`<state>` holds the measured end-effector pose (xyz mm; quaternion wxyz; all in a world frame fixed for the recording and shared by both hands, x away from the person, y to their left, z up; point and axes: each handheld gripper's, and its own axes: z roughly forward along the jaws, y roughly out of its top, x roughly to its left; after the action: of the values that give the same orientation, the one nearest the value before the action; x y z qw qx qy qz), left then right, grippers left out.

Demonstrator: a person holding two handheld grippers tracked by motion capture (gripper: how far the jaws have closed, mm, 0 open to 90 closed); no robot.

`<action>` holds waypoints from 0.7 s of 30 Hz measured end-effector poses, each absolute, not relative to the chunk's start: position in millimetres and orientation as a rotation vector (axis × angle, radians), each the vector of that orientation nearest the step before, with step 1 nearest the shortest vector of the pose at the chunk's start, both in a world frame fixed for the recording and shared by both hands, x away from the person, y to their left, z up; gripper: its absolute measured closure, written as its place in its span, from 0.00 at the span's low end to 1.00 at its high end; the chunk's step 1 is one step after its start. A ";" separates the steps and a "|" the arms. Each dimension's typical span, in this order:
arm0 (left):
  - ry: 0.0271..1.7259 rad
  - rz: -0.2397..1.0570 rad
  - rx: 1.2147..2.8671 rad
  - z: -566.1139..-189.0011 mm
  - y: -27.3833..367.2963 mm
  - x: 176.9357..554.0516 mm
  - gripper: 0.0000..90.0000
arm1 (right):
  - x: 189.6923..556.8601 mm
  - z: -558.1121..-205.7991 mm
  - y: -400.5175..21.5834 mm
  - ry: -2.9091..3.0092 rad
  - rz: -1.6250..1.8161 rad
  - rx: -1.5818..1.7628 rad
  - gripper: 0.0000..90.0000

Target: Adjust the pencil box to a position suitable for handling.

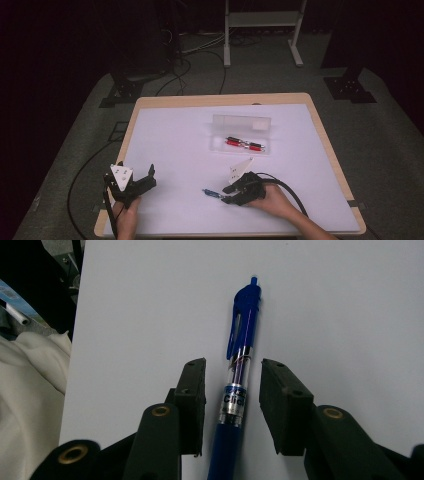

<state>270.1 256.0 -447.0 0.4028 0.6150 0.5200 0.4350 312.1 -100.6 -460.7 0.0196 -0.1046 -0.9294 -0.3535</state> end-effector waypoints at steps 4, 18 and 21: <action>1.313 1.099 1.554 -447.0 256.0 270.1 0.00 | 310.4 -464.0 -98.5 -2.907 -1.081 -0.331 0.73; 1.318 1.096 1.553 -447.2 256.2 270.3 0.00 | 306.1 -464.2 -96.7 -2.971 -1.095 -0.324 0.81; 1.314 1.097 1.555 -447.0 255.9 270.0 0.00 | 306.3 -464.1 -96.6 -2.965 -1.094 -0.332 0.84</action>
<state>270.0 255.9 -447.0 0.4028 0.6155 0.5200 0.4341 306.3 -96.6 -464.1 -0.0182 -0.1043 -0.9329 -0.3442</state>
